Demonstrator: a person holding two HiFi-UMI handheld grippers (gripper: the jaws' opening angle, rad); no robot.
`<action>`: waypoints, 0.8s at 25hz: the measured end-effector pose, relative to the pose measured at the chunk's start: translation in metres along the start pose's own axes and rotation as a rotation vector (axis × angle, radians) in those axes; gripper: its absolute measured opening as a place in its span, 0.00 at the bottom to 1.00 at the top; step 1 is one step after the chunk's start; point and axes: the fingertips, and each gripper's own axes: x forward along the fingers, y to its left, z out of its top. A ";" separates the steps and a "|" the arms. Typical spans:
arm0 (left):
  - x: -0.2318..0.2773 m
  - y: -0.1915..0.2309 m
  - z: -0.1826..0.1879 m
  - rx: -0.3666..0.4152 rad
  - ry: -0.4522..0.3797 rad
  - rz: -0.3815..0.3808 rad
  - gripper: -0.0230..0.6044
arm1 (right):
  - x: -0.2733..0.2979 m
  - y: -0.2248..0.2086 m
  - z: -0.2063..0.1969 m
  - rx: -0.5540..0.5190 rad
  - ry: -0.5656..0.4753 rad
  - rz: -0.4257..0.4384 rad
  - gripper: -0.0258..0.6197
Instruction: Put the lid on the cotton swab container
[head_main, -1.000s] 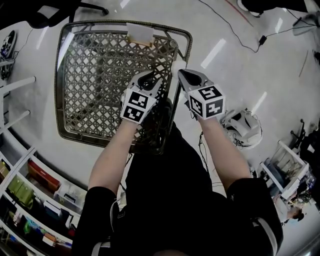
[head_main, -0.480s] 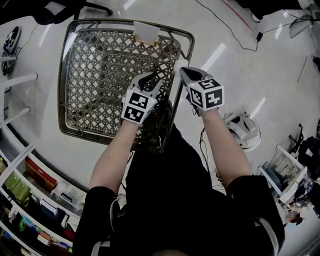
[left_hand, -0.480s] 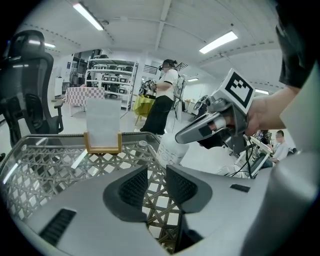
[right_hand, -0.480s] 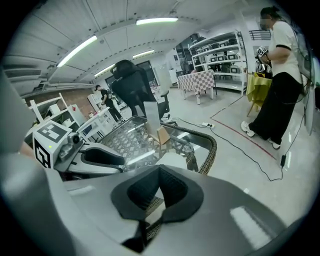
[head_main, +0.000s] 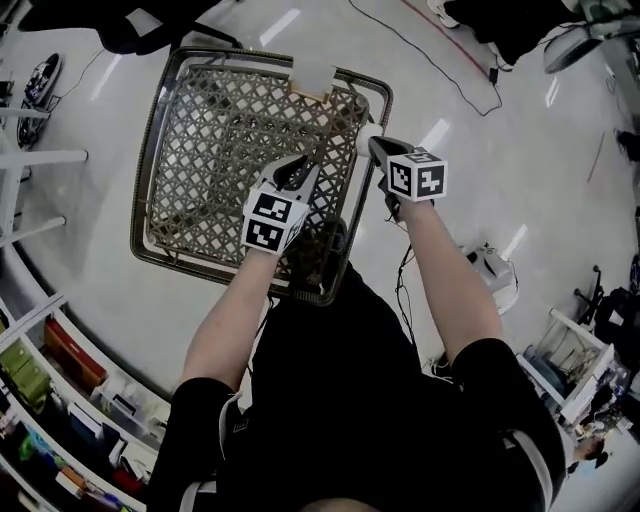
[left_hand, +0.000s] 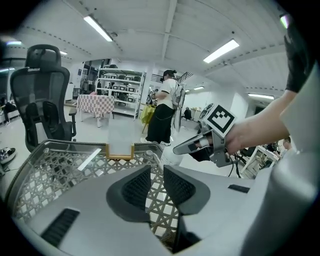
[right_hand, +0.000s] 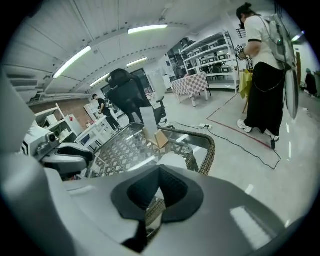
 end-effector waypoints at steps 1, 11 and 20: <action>-0.008 0.001 -0.001 -0.009 -0.001 0.008 0.16 | 0.001 0.001 -0.001 -0.015 0.007 -0.008 0.05; -0.091 0.009 0.004 -0.036 -0.053 0.071 0.12 | -0.074 0.065 0.009 0.019 -0.125 -0.002 0.05; -0.140 -0.004 0.043 -0.008 -0.125 0.022 0.11 | -0.155 0.123 0.030 -0.041 -0.256 0.011 0.05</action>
